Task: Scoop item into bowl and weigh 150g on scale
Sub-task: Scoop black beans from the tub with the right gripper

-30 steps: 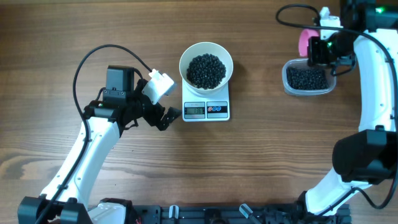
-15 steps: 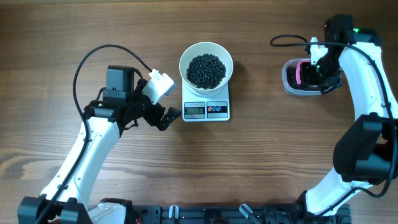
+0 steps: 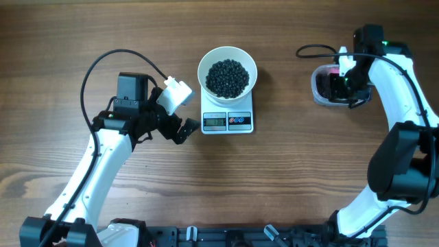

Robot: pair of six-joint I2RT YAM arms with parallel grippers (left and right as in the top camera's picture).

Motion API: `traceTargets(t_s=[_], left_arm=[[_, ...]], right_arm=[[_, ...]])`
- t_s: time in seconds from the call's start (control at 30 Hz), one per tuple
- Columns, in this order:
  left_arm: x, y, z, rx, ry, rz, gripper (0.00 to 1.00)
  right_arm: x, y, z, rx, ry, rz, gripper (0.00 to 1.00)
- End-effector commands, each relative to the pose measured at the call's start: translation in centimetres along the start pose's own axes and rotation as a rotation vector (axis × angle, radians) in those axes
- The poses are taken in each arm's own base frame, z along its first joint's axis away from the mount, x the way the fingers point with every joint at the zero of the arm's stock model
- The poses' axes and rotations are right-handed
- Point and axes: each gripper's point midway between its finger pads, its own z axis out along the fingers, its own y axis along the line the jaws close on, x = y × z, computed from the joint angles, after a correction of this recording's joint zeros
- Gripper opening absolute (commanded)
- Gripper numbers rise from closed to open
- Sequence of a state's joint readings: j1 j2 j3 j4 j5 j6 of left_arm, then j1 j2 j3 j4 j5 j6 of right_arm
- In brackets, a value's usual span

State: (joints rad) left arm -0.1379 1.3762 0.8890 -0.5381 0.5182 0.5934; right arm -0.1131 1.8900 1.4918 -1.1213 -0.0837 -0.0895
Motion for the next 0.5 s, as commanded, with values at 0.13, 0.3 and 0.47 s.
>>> traceTargets(t_s=[0.13,0.3,0.47], left_arm=[[0.2,-0.1,0.0,0.008,0.000,0.000,1.00],[0.2,-0.1,0.0,0.008,0.000,0.000,1.00],[0.2,-0.1,0.0,0.007,0.000,0.000,1.00]], right_arm=[[2.3,2.6,-0.4,-0.139,0.071,-0.064,0.04],[2.6,3.1,-0.6,-0.190,0.080,-0.059,0.04],[2.5,2.0,-0.8,-0.211,0.069,-0.016,0.04]])
